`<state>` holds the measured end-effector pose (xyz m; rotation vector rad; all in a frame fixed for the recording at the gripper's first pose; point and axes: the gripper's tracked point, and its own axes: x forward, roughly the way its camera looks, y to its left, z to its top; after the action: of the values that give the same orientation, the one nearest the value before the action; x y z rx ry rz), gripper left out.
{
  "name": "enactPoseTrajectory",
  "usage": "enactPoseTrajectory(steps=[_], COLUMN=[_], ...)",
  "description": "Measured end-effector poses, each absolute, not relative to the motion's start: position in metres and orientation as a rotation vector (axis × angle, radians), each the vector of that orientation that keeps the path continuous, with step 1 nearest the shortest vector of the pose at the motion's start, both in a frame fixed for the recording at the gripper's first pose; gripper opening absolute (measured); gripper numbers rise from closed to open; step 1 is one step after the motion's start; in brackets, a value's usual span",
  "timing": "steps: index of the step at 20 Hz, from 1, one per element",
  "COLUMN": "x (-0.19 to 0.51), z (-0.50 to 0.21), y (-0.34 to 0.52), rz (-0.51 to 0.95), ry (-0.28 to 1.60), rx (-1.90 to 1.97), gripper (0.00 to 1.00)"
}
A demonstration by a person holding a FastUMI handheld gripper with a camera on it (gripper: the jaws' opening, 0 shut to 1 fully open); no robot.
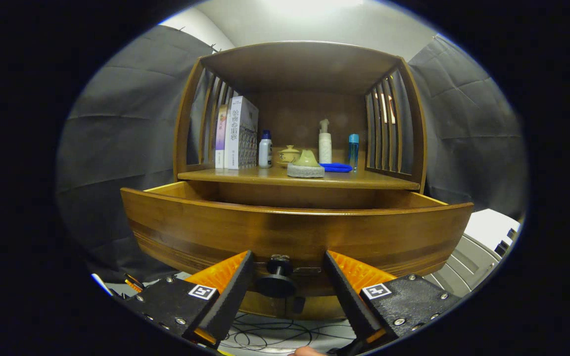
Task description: Pull open the drawer, take out the items inside it, and place them on the countertop above the cabinet.
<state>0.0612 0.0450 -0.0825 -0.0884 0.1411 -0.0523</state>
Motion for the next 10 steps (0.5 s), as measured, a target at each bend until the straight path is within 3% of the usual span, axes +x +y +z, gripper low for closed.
enactPoseTrajectory(steps=[10], x=[0.091], z=[-0.077], y=[0.042], rz=[-0.075], ry=[0.143], rx=[-0.088], gripper=[0.91])
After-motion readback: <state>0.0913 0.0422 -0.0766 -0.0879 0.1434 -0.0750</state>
